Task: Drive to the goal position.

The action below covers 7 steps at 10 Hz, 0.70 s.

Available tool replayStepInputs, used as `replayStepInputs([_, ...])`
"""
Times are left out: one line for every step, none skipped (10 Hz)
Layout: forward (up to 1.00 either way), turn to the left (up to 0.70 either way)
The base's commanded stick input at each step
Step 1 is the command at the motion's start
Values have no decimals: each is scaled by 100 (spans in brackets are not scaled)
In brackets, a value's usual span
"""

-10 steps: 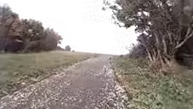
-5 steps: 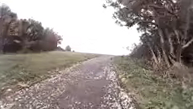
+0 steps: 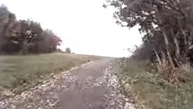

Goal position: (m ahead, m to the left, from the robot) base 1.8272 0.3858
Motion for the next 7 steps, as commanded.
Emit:
replayStepInputs([70, 0])
replayStepInputs([70, 0])
replayStepInputs([70, 0])
replayStepInputs([70, 0])
replayStepInputs([70, 0])
replayStepInputs([70, 0])
replayStepInputs([70, 0])
